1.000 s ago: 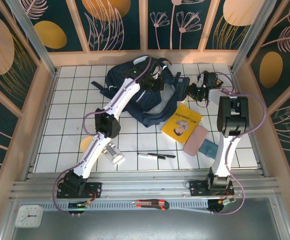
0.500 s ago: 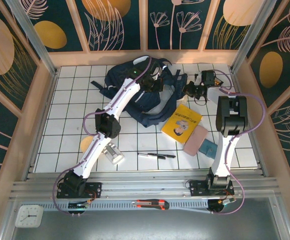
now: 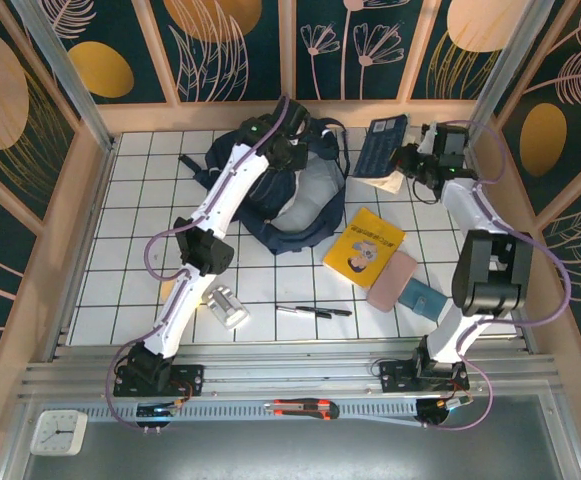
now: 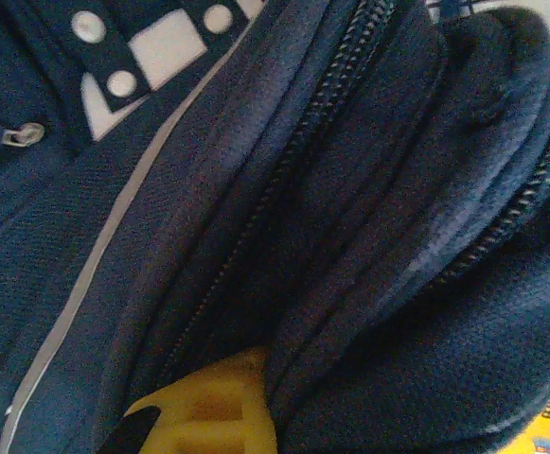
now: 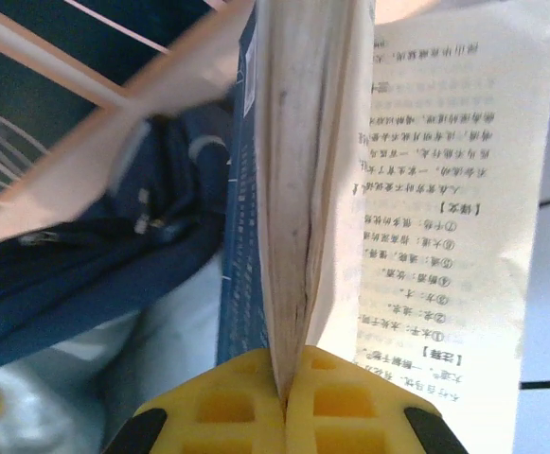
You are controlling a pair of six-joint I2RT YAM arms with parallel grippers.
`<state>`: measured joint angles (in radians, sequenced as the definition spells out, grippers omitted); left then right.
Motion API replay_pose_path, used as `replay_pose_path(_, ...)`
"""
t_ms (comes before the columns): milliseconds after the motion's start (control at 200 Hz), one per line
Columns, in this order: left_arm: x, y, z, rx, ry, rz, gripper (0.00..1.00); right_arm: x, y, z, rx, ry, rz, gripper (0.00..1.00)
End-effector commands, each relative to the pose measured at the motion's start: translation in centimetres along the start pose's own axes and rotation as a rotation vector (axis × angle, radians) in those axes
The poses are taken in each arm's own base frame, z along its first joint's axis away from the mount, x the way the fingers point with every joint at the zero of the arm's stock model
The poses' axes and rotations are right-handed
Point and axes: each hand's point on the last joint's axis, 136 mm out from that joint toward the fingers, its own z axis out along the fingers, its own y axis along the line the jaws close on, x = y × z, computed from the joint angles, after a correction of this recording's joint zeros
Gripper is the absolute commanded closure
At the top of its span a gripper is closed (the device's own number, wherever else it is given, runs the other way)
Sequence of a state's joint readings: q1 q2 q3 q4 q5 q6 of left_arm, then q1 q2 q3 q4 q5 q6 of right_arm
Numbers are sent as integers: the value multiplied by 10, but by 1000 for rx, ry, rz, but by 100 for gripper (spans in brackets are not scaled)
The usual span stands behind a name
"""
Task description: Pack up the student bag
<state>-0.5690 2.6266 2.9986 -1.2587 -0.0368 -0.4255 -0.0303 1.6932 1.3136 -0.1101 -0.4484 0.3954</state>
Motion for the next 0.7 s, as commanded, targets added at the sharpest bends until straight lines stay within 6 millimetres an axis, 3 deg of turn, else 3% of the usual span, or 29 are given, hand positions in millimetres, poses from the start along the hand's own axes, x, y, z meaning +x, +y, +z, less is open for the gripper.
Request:
replay_pose_path(0, -24, 21, -38, -72, -94, -17, 100, -6, 42, -27, -105, 0, 16, 100)
replay_pose_path(110, -31, 18, -53, -59, -122, -36, 100, 19, 59, -43, -119, 94, 72, 100)
replay_pose_path(380, -31, 13, -66, -25, -124, -44, 100, 116, 115, -66, -252, 343, 168, 100)
replay_pose_path(560, -34, 10, -80, -13, -143, -47, 100, 164, 125, -50, -292, 472, 245, 100)
replay_pose_path(696, -30, -2, -86, 24, -132, -24, 100, 169, 125, -21, -305, 482, 265, 100)
